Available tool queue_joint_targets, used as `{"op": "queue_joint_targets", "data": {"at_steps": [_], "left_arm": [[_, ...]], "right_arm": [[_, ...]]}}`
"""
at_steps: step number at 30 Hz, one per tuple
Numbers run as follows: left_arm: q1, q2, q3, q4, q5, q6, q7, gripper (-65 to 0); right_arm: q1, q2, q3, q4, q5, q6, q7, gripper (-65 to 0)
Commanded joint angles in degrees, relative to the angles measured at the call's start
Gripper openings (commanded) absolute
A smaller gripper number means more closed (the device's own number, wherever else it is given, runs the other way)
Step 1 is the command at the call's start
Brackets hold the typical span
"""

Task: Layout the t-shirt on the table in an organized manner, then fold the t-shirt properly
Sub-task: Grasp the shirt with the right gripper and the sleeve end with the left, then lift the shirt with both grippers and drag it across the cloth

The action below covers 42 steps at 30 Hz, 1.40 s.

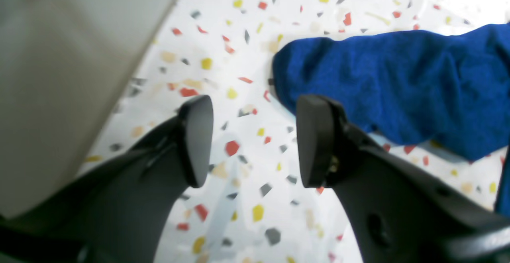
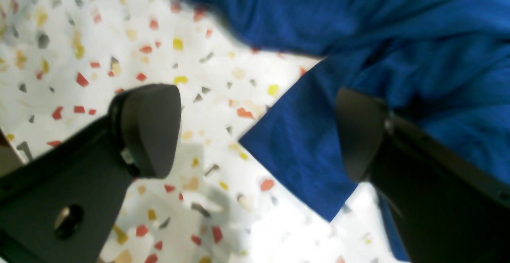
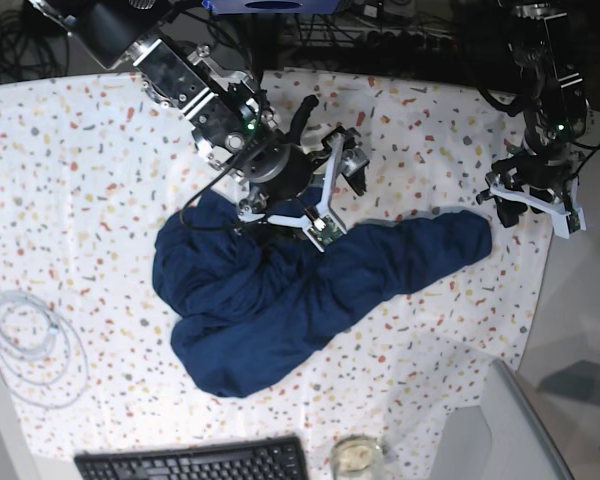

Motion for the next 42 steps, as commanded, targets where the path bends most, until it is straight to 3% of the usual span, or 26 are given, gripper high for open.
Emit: {"op": "queue_joint_targets", "data": {"at_steps": [1,7,14,19,22,24,26,30,33,35,37,40,41,42], "left_arm": [[-1.34,-0.69,-0.32,-0.03,-0.39,0.03,-0.42,-33.1],[-5.03,1.42,-0.40,-3.64,-0.39,0.03,-0.33,-32.4],[-3.98,0.89,2.15,1.11,-0.04,0.03,-0.51,-33.1],[-5.03,1.07,2.06,-1.70,-0.39,0.03,-0.42,-31.4],[-6.26,1.16,2.23,-4.43,-0.39,0.03,-0.16,-21.6],[-6.70,1.16,2.59,-6.10,-0.48,0.03,-0.24,-10.2],[-7.93,1.25,2.67,-7.42,-0.48,0.03,-0.33,-3.0],[-11.19,1.69,2.76,-11.46,-0.48,0.03,-0.33,-3.3],[-14.79,3.09,2.76,-16.74,-0.39,0.03,-0.16,-7.1],[-16.81,3.27,3.03,-20.17,-0.39,0.03,-0.16,-13.3],[-18.04,3.18,6.37,-22.54,-0.39,0.03,-0.16,-26.0],[-18.57,2.83,12.34,-22.89,-0.39,0.03,-0.16,-57.3],[-18.57,2.83,13.31,-22.19,-0.39,0.03,-0.16,-65.0],[-18.48,2.83,13.49,-20.61,-0.39,0.12,-0.07,-65.0]], "right_arm": [[-0.59,0.74,1.17,2.38,0.05,0.03,1.12,-9.2],[-4.63,4.43,4.42,6.87,0.05,0.03,1.12,-9.2],[-6.83,5.92,4.78,6.78,0.05,0.03,1.03,-9.3],[-7.62,6.36,4.78,6.78,0.05,0.03,1.03,-9.6],[-7.97,6.63,4.78,6.78,0.05,0.03,1.03,-9.8],[-8.50,6.63,4.78,6.87,0.05,0.03,1.03,-9.8],[-8.94,6.63,4.78,6.87,0.05,0.03,1.03,-9.8],[-9.73,6.63,4.78,6.87,0.05,0.03,1.03,-9.8],[-9.91,7.68,4.78,6.87,0.05,0.03,1.03,-9.9],[-10.26,7.77,4.78,6.96,0.05,0.03,1.12,-9.9],[-10.52,8.03,4.78,7.75,0.05,0.03,1.03,-9.9],[-11.14,9.26,4.86,8.54,-0.03,-0.06,1.03,-9.9],[-11.22,9.79,4.86,9.15,-0.03,-0.06,1.03,-9.9],[-11.31,10.06,4.86,9.68,-0.03,-0.06,1.03,-9.9]]}}
